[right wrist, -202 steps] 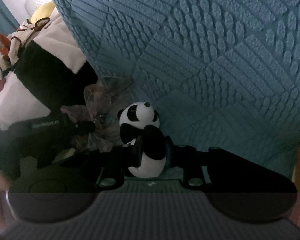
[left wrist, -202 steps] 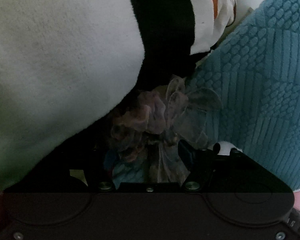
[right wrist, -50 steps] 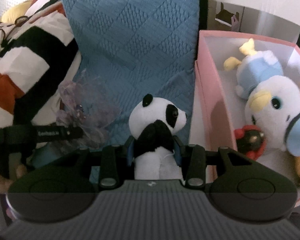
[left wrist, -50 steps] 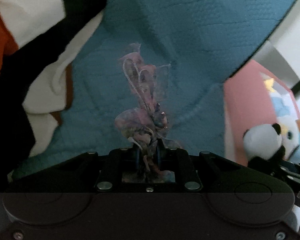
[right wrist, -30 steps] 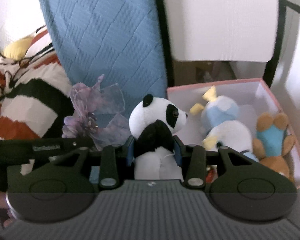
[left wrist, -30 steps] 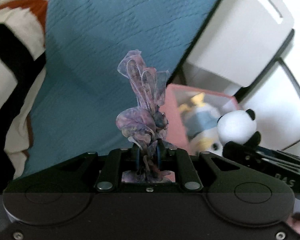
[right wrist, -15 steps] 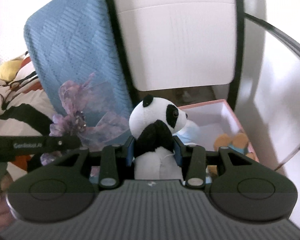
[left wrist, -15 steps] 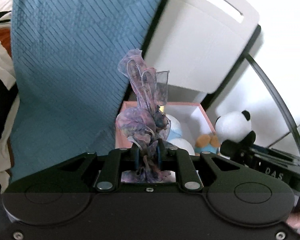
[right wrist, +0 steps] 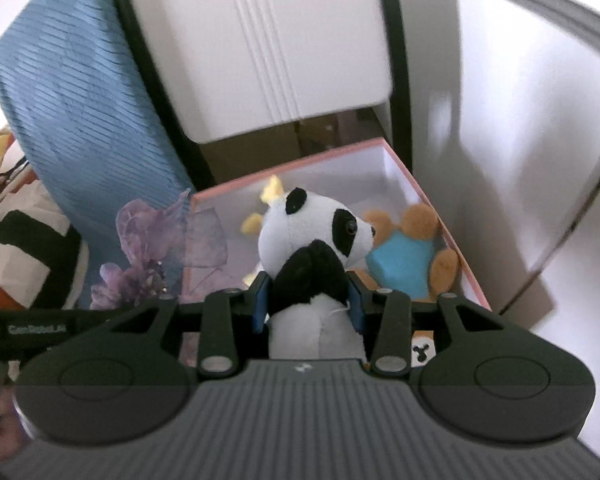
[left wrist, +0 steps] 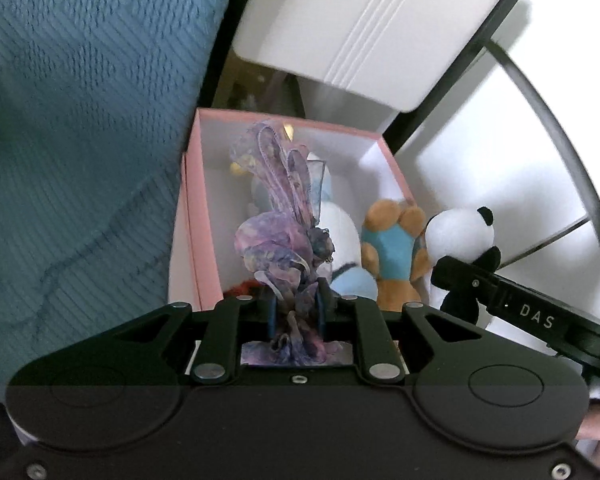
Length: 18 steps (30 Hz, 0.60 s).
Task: Organize objects
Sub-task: 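Carry the panda and lace flower in both tools over the pink box, then open both tools to drop the panda and lace flower into the box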
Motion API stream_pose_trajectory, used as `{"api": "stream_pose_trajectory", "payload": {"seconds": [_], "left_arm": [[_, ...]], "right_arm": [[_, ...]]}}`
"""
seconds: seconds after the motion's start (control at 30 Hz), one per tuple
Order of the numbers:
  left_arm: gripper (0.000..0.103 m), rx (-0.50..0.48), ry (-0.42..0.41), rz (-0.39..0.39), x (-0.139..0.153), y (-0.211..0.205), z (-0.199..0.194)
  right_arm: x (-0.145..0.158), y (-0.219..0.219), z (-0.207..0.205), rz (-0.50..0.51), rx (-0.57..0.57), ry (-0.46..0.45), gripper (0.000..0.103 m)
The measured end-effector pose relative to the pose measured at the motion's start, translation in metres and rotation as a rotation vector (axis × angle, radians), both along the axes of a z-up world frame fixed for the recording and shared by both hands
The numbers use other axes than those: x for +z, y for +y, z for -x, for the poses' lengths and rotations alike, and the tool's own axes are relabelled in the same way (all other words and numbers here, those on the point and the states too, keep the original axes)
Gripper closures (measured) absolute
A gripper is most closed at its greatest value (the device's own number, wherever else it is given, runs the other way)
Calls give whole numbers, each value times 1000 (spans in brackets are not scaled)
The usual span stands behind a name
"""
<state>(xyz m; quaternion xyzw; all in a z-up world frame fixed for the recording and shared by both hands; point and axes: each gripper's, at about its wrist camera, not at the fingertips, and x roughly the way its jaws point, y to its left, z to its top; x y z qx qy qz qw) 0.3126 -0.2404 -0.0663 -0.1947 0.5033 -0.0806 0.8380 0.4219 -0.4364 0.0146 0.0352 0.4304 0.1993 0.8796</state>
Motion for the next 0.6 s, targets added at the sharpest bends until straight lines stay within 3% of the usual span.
{"api": "stream_pose_trajectory", "payload": {"seconds": [0.37, 0.6], "left_arm": [[82, -30, 89, -39, -52, -27, -5], [82, -22, 117, -51, -63, -30, -5]], "right_arm": [[-48, -19, -12, 35, -35, 61, 60], [-65, -29, -23, 37, -72, 77, 58]]}}
